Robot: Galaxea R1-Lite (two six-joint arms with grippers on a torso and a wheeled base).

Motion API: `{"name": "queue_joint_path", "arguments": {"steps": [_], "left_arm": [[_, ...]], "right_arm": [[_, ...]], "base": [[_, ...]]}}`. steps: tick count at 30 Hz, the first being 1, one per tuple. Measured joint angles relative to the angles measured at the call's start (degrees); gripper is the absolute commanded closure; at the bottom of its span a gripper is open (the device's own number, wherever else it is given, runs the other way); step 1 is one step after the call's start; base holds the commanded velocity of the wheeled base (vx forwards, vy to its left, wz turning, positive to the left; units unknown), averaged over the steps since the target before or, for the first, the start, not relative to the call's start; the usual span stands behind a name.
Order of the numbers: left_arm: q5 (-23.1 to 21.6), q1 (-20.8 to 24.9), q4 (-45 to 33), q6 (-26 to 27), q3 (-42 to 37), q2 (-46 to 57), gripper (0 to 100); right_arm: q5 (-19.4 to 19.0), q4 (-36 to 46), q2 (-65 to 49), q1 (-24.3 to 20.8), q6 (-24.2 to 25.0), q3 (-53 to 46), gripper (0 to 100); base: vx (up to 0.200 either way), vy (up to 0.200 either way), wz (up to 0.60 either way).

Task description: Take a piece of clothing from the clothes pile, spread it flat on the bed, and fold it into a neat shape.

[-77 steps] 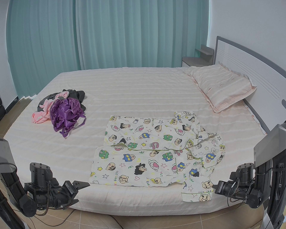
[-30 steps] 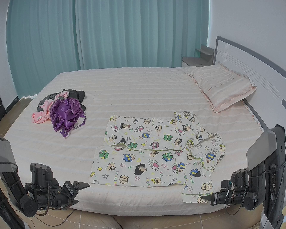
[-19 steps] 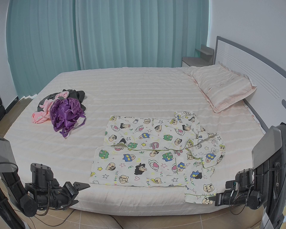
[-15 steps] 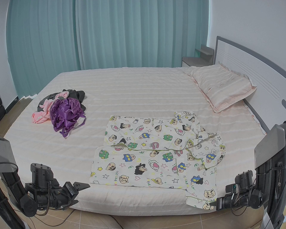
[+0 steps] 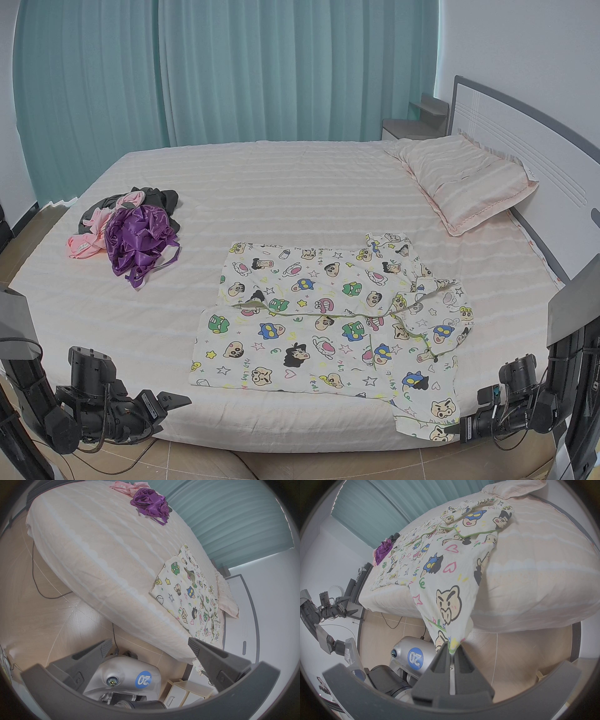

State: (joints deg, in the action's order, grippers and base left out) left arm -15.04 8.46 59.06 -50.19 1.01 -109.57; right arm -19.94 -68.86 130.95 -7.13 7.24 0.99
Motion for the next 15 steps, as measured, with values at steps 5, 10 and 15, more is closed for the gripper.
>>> {"name": "queue_joint_path", "arguments": {"steps": [5,10,15], "left_arm": [[-1.35,-1.83,0.17,1.58,0.0,-0.41,0],[-5.03,-2.4,2.19,4.01,0.0,-1.32,0],[-5.78,-2.56,4.0,3.66,0.0,-1.87,0]], "right_arm": [[0.0,-0.07,-0.68,0.0,0.26,0.0,100],[-0.04,-0.02,-0.9,-0.02,0.37,0.0,100],[-0.06,-0.05,-1.01,0.0,0.39,0.02,100]], "base": [[0.0,0.0,0.0],[0.0,0.0,0.0],[0.0,0.0,0.0]]}}
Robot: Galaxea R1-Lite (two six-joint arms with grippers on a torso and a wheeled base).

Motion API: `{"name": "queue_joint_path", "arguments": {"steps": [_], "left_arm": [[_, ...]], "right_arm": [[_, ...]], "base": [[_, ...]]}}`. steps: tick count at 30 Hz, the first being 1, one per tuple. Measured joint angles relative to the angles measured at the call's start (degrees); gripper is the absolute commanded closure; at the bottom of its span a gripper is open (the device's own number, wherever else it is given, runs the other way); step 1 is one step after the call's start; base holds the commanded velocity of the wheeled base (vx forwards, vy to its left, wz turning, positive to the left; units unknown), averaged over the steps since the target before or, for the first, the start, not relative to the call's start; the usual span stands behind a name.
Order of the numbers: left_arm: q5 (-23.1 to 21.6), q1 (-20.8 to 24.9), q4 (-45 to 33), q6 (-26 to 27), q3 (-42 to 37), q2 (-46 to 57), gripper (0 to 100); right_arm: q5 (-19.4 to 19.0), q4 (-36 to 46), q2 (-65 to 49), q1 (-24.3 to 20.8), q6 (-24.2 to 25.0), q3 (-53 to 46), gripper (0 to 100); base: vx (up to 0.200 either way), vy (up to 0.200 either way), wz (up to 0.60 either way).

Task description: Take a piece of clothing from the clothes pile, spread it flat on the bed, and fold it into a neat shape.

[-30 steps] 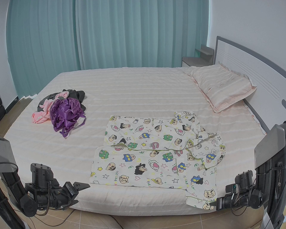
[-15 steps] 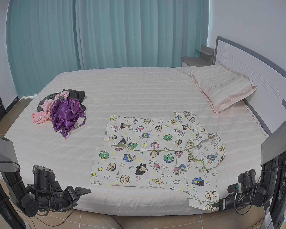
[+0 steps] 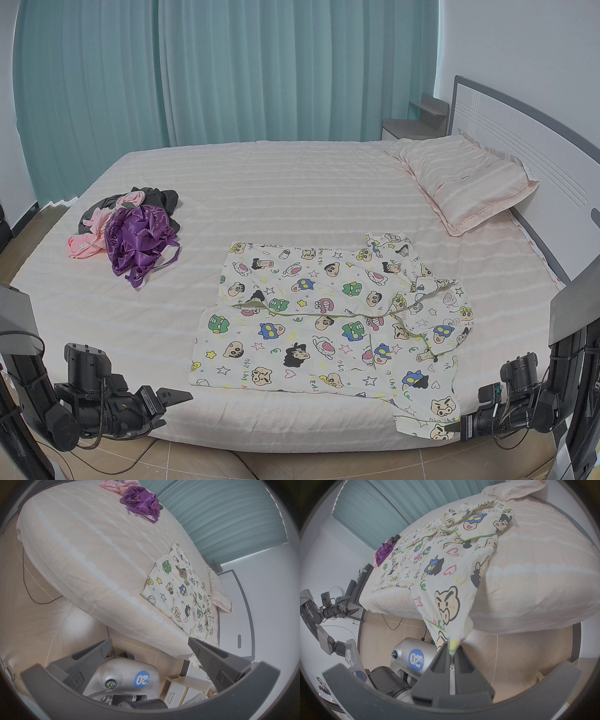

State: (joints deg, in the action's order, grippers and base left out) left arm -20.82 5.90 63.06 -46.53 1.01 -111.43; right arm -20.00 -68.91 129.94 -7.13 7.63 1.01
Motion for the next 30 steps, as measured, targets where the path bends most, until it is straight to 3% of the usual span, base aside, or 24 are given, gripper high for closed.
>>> {"name": "queue_joint_path", "arguments": {"steps": [3,12,20,30], "left_arm": [[0.02,-0.01,0.07,-0.71,0.0,-0.17,0],[-0.33,-2.27,0.11,-1.23,-0.02,-0.48,0],[-2.38,-4.14,0.3,-0.51,0.0,-1.22,0],[0.41,-2.84,2.97,0.0,3.41,-4.28,0]], "right_arm": [[0.0,-0.2,-0.06,0.05,0.02,0.0,100],[-0.02,-0.66,-0.04,0.11,0.0,0.0,100],[0.13,-0.61,-0.06,0.09,0.02,0.0,100],[0.2,-0.72,-0.09,0.09,-0.05,0.0,100]], "base": [[0.0,0.0,0.0],[0.0,0.2,0.0],[0.0,0.0,0.0],[0.0,0.0,0.0]]}}
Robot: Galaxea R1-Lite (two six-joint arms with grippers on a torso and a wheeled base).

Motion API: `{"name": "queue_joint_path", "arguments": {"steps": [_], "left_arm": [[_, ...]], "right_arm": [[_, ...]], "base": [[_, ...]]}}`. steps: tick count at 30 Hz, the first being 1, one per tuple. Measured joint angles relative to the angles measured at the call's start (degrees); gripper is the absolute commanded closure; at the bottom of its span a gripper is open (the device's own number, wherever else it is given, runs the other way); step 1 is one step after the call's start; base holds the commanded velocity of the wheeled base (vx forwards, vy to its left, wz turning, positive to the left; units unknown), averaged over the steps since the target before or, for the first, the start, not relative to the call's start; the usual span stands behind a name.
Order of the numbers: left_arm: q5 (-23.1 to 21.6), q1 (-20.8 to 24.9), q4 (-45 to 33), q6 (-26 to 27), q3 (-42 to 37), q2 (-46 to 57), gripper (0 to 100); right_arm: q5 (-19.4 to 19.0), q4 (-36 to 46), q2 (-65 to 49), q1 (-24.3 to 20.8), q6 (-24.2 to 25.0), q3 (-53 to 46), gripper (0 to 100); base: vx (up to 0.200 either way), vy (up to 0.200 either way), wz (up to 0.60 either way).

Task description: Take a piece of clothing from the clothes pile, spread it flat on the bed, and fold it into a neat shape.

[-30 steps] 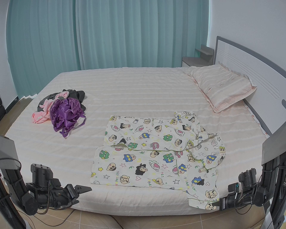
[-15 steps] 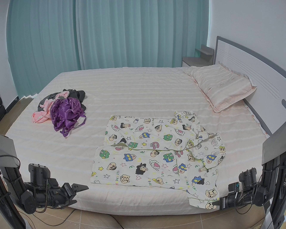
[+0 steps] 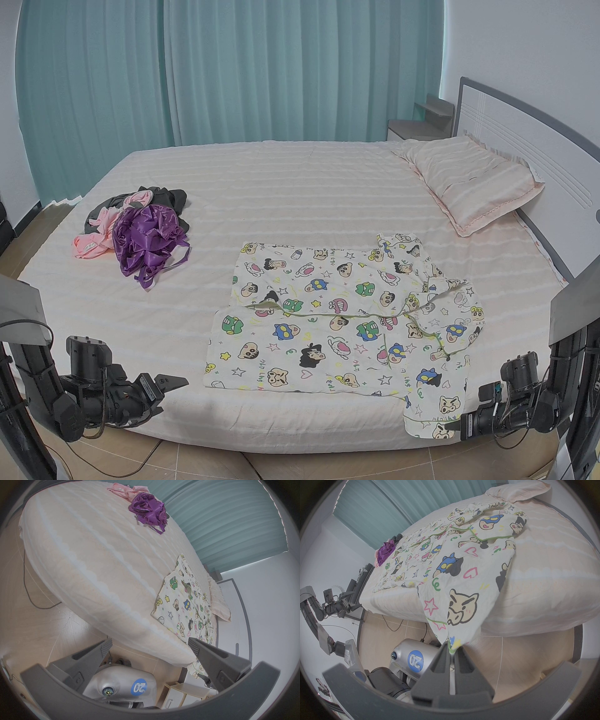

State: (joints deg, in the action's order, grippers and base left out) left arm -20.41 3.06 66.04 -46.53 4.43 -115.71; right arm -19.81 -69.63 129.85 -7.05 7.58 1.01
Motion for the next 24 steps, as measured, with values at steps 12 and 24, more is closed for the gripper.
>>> {"name": "queue_joint_path", "arguments": {"steps": [12,24], "left_arm": [[19.3,13.99,0.12,-2.1,9.7,-8.18,0],[24.34,17.97,-0.45,-2.57,16.9,-13.51,0]], "right_arm": [[0.05,-0.02,-0.26,0.68,-0.01,0.0,100],[0.07,-0.02,-0.67,0.94,-0.04,0.0,100]], "base": [[0.0,0.0,0.0],[0.0,0.0,0.0]]}}
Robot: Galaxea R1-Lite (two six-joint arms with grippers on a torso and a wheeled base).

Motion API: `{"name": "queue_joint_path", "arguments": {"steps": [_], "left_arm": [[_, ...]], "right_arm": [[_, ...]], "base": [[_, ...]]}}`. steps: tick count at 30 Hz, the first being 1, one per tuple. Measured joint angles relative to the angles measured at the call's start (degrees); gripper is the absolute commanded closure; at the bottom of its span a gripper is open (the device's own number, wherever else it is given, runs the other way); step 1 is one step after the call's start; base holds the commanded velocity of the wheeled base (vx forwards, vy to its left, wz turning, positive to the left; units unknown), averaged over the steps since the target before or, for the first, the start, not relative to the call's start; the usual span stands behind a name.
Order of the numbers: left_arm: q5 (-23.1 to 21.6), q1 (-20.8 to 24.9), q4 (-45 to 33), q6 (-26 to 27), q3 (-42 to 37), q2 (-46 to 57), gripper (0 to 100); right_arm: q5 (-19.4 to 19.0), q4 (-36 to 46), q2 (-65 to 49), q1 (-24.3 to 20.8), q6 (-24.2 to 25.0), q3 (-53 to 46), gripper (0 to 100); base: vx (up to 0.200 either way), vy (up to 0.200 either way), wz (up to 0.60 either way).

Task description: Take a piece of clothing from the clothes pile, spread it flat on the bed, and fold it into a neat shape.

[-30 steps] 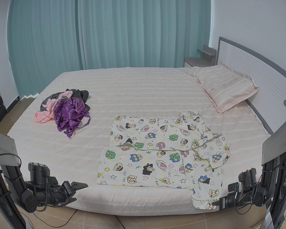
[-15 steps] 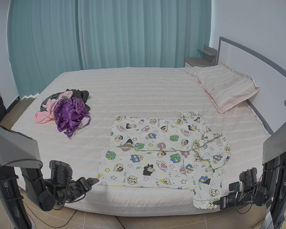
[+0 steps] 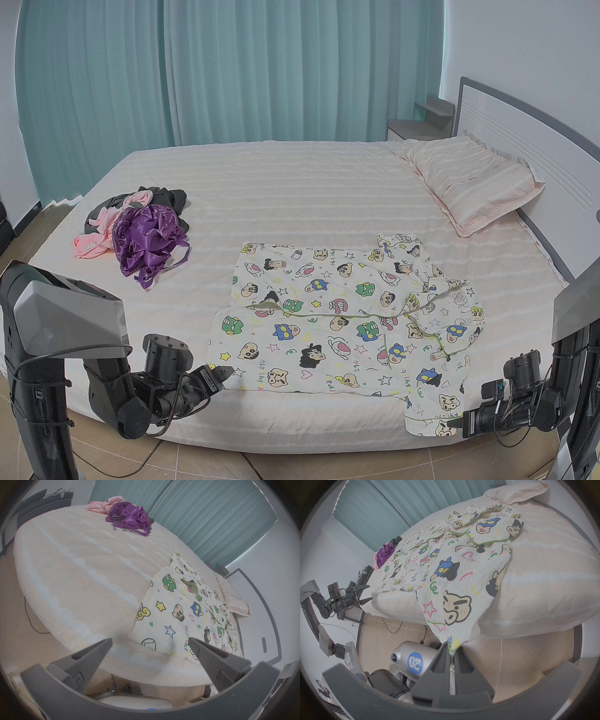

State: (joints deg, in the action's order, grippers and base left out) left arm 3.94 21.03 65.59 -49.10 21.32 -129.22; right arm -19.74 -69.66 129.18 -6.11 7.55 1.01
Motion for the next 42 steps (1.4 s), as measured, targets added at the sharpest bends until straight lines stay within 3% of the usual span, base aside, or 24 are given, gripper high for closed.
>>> {"name": "queue_joint_path", "arguments": {"steps": [8,19,20,35,42], "left_arm": [[0.16,0.3,-0.56,-0.05,2.6,-1.38,0],[1.3,0.66,-11.64,0.2,10.26,-1.93,0],[1.72,0.68,-12.24,0.2,10.95,-1.95,100],[2.35,0.66,-13.51,0.17,10.98,-2.01,100],[2.27,0.52,-13.49,0.17,7.42,-0.22,100]], "right_arm": [[-0.02,0.0,-0.24,0.21,0.02,0.0,100],[-0.02,0.0,-0.38,0.24,0.02,0.0,100],[0.0,0.0,-0.4,0.24,0.02,0.0,100],[0.0,0.83,-1.34,0.74,0.02,0.0,100],[-0.23,8.73,-6.11,1.68,-0.41,-0.02,100]], "base": [[0.0,0.0,0.0],[0.0,0.0,0.0],[0.0,0.0,0.0],[0.0,0.0,0.0],[0.0,0.0,0.0]]}}
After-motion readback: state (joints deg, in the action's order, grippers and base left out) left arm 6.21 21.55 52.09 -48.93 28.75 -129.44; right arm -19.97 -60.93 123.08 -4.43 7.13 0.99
